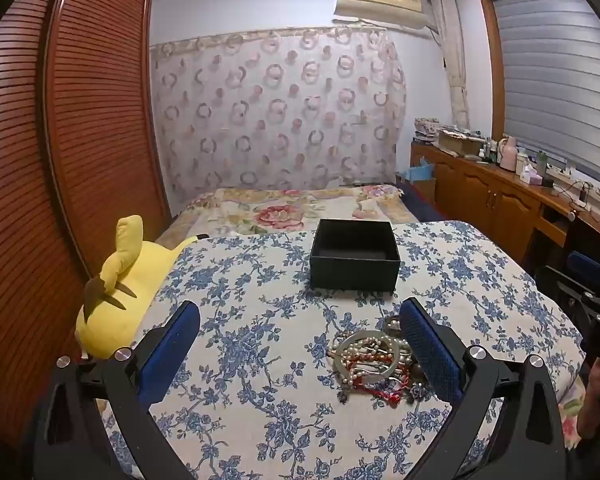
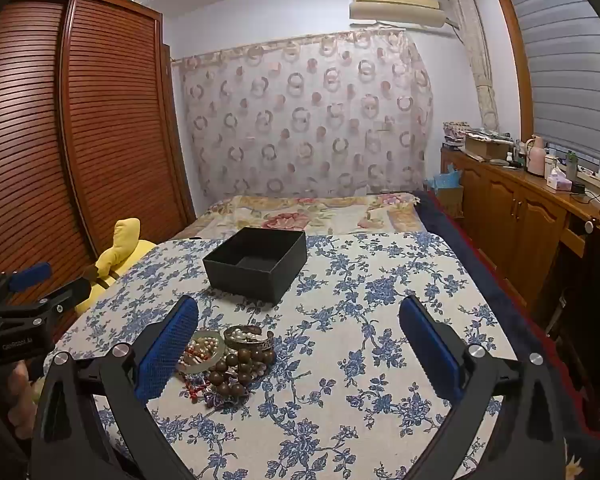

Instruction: Organize jewelry

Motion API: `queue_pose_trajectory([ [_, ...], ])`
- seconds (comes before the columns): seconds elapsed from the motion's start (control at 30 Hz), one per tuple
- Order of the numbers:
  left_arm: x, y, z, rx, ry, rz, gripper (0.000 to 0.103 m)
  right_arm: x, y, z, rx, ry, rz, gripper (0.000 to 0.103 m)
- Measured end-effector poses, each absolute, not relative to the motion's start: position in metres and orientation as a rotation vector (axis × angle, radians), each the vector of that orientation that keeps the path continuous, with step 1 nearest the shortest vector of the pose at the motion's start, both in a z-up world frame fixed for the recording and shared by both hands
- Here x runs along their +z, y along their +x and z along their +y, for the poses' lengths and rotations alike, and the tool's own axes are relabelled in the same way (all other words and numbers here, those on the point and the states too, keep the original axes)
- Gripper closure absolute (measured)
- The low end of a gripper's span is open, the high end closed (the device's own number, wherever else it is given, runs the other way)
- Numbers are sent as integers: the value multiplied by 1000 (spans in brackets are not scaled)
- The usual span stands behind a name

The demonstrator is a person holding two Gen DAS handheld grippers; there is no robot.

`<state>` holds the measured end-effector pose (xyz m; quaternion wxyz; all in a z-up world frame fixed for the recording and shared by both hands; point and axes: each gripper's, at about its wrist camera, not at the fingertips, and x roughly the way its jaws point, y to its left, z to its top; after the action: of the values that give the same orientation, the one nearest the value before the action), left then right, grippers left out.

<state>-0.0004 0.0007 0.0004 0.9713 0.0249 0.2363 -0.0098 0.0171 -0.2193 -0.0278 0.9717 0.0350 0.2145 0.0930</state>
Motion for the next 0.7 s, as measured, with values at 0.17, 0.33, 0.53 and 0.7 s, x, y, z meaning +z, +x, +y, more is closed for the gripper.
queue_pose_trajectory([
  [0.17,1,-1,1,-21,51,476,6,-29,18,-219,186,70,434,2],
  [0.33,3,-1,3,-20,48,469,6,-29,19,-219,188,69,435,2],
  [0.53,2,-5,2,-20,45,457,6,-27,15,-218,188,70,432,2],
  [0.7,2,-5,1,-21,45,456,6,-27,15,-217,188,69,431,2],
])
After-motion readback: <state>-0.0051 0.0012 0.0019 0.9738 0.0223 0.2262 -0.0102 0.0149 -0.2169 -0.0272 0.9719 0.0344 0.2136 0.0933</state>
